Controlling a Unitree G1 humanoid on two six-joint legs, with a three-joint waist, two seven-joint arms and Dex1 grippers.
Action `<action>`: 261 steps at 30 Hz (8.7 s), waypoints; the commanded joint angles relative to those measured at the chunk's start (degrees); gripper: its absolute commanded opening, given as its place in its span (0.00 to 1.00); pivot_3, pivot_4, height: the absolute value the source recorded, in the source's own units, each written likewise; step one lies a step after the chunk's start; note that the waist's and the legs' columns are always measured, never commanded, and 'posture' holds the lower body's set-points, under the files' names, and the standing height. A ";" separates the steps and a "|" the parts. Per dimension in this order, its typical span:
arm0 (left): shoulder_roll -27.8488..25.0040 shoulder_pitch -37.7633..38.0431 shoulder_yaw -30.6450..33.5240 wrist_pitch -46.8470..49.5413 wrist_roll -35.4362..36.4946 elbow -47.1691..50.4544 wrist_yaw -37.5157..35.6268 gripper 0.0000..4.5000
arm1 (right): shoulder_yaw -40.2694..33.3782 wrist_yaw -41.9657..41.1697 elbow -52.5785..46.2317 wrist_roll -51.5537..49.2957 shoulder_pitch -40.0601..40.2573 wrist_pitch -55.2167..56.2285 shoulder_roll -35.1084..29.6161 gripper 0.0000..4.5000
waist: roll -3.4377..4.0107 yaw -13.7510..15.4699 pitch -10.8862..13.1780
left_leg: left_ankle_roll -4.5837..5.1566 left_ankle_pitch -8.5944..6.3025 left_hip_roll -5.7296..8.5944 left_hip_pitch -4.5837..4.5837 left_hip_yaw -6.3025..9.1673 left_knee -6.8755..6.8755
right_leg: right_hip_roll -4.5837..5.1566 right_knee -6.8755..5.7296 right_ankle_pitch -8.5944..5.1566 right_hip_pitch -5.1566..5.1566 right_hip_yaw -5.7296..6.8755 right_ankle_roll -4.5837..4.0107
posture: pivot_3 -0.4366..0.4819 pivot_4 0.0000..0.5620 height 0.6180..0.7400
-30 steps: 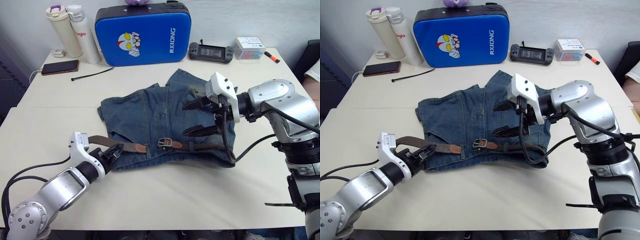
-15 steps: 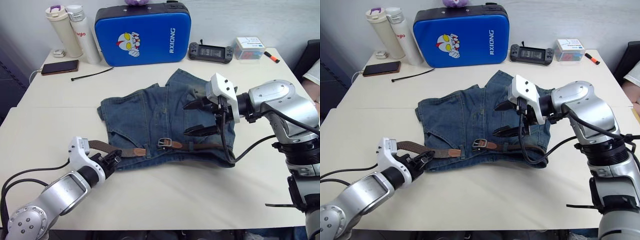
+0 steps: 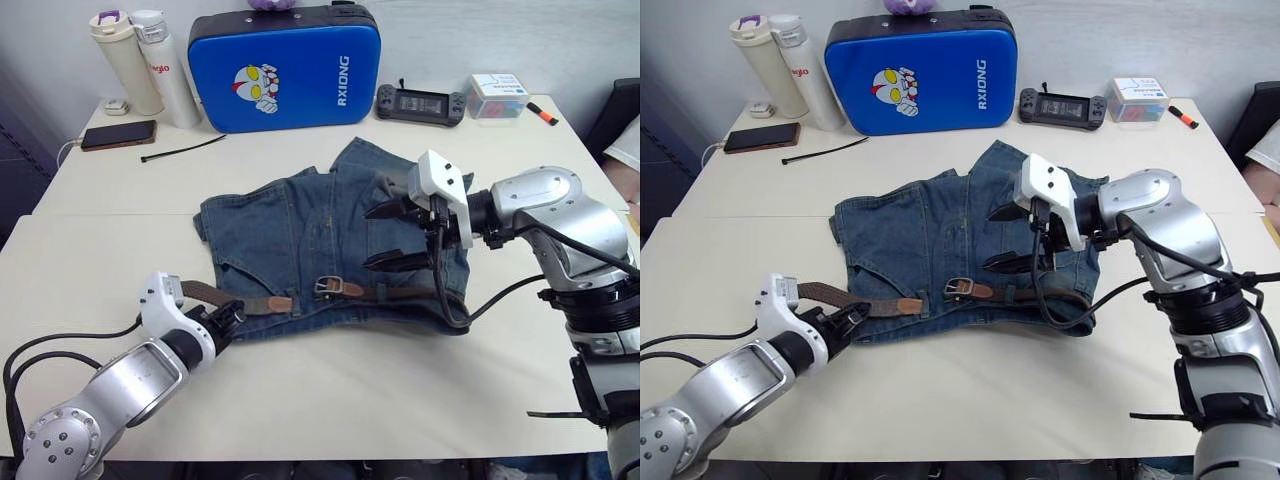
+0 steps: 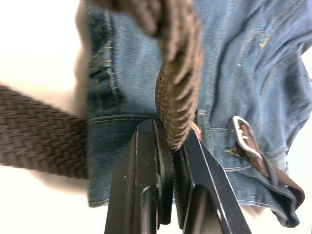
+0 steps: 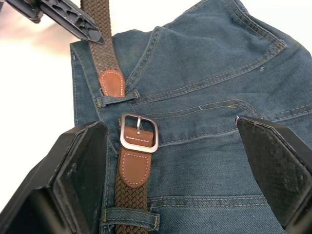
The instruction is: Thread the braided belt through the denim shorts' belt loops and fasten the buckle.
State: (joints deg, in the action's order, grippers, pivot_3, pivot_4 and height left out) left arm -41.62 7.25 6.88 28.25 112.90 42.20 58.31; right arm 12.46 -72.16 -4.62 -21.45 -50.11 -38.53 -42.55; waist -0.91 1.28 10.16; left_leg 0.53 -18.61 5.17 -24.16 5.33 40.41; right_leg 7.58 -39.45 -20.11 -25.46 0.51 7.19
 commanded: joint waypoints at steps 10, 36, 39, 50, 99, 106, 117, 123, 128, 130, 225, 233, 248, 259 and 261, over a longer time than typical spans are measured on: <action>-3.51 -3.72 0.01 4.03 0.10 -1.57 -4.41 0.00 | -1.55 3.64 -4.87 -0.25 3.14 0.99 0.81 1.00 | 0.00 0.12 0.00 | 0.00 0.00 0.03 -0.01 0.00 0.00 | 0.02 0.01 0.00 0.01 0.00 0.00 | 0.48 0.27 0.48; 20.92 -9.17 -8.72 1.91 0.10 -4.62 9.85 0.00 | -0.72 3.88 -7.58 -0.62 2.12 -1.06 -0.44 1.00 | -0.01 0.36 -0.01 | 0.01 0.00 0.07 -0.02 0.01 0.12 | 0.03 -0.02 0.01 0.05 0.03 0.02 | 0.48 0.27 0.48; 21.90 -11.03 -8.95 4.01 0.10 -7.08 8.58 0.00 | 0.08 3.62 -8.77 -0.05 3.11 -0.55 -0.76 1.00 | -0.01 0.26 -0.01 | 0.01 0.00 0.07 -0.01 0.01 0.13 | 0.01 -0.04 0.01 0.04 0.02 0.02 | 0.48 0.27 0.48; 16.34 -17.15 -7.62 17.10 0.10 -17.58 -0.67 0.00 | 3.14 3.61 -12.34 4.44 6.71 2.81 -3.63 1.00 | -0.01 0.32 -0.02 | 0.00 0.01 0.07 -0.01 0.02 0.14 | 0.00 -0.07 0.01 0.03 0.03 0.02 | 0.48 0.27 0.48; -36.46 -22.10 0.86 43.88 -0.28 -17.24 -63.10 0.88 | 2.21 -0.18 -17.42 5.96 11.67 18.77 -1.87 1.00 | 0.12 -0.97 0.00 | -0.10 0.07 0.13 0.08 0.30 -0.31 | 0.03 0.09 -0.04 -0.01 0.03 -0.08 | 0.48 0.27 0.48; -29.74 -30.88 -8.14 43.74 -13.83 -20.44 -62.51 0.20 | 2.13 2.90 -18.12 6.69 12.90 10.85 -2.77 1.00 | 0.13 -1.32 0.01 | -0.13 0.09 0.09 0.09 0.30 -0.38 | -0.03 0.01 -0.04 -0.05 0.05 -0.07 | 0.48 0.27 0.48; -21.38 -31.11 -13.50 46.99 -35.62 -21.67 -69.35 0.00 | 11.09 12.82 -12.07 26.14 17.81 38.91 1.30 1.00 | 0.12 -1.29 0.00 | -0.13 0.09 0.12 0.08 0.30 -0.34 | -0.02 -0.05 -0.04 -0.08 0.08 -0.07 | 0.48 0.27 0.48; -19.10 -31.29 -13.04 49.28 -40.53 -21.84 -72.90 0.00 | 11.76 16.56 -7.67 31.28 18.59 49.58 3.48 1.00 | 0.11 -1.31 -0.01 | -0.14 0.10 0.11 0.09 0.30 -0.29 | -0.05 -0.10 -0.03 -0.08 0.09 -0.06 | 0.48 0.27 0.48; -17.81 -31.09 -12.53 50.93 -43.52 -21.47 -75.20 0.00 | 11.44 18.94 -5.28 33.27 19.17 56.09 4.62 0.88 | 0.11 -1.32 -0.01 | -0.14 0.10 0.11 0.10 0.30 -0.29 | -0.06 -0.11 -0.03 -0.08 0.10 -0.06 | 0.48 0.27 0.48; -17.29 -31.00 -12.20 51.60 -44.65 -21.36 -76.09 0.00 | 11.41 19.12 -4.75 33.89 19.13 57.73 4.81 0.69 | 0.11 -1.33 -0.01 | -0.14 0.10 0.12 0.10 0.30 -0.28 | -0.06 -0.11 -0.03 -0.07 0.09 -0.06 | 0.48 0.27 0.48; -8.05 -32.34 -12.49 58.95 -64.60 -18.64 -89.38 0.00 | 8.68 33.48 -8.23 53.19 27.04 60.60 5.83 0.33 | 0.09 -1.04 -0.18 | -0.14 0.10 0.18 0.31 0.31 -0.18 | -0.08 -0.45 -0.03 0.04 0.07 -0.06 | 0.48 0.27 0.48; -8.29 -34.50 -15.54 57.36 -66.91 -20.47 -92.24 0.00 | 9.36 35.94 -8.13 56.36 28.23 62.55 5.99 0.33 | 0.08 -0.39 -0.18 | -0.13 0.11 0.26 0.39 0.31 -0.16 | -0.14 -0.50 -0.03 0.10 0.06 -0.06 | 0.48 0.27 0.48; -8.12 -33.67 -15.07 58.09 -68.16 -19.53 -92.87 0.00 | 13.43 36.86 0.23 58.59 21.21 70.33 7.93 0.33 | 0.08 -0.33 -0.18 | -0.12 0.10 0.25 0.77 0.29 -0.28 | -0.18 -0.42 -0.04 0.47 0.04 -0.07 | 0.48 0.27 0.48; -7.13 -32.23 -13.29 59.51 -68.15 -18.22 -91.71 0.00 | 14.70 38.01 4.24 60.35 16.69 74.03 9.13 0.02 | 0.08 -0.67 -0.18 | -0.12 0.10 0.21 0.90 0.30 -0.33 | -0.20 -0.38 -0.04 0.63 0.06 -0.08 | 0.48 0.27 0.48; -7.01 -32.23 -13.27 59.70 -68.16 -18.21 -91.66 0.00 | 14.36 38.74 3.92 61.11 15.73 75.31 8.85 0.02 | 0.08 -0.75 -0.18 | -0.12 0.10 0.21 0.90 0.30 -0.33 | -0.20 -0.38 -0.04 0.63 0.06 -0.08 | 0.48 0.27 0.48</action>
State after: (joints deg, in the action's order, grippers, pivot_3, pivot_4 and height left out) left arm -49.22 -26.28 -4.58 86.36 45.19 23.62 -33.72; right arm 27.35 -35.20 0.52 39.33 -32.67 35.14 -33.69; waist -0.82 0.53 9.98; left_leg 0.41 -18.51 5.38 -23.26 5.64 40.08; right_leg 7.38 -39.83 -20.15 -24.84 0.57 7.11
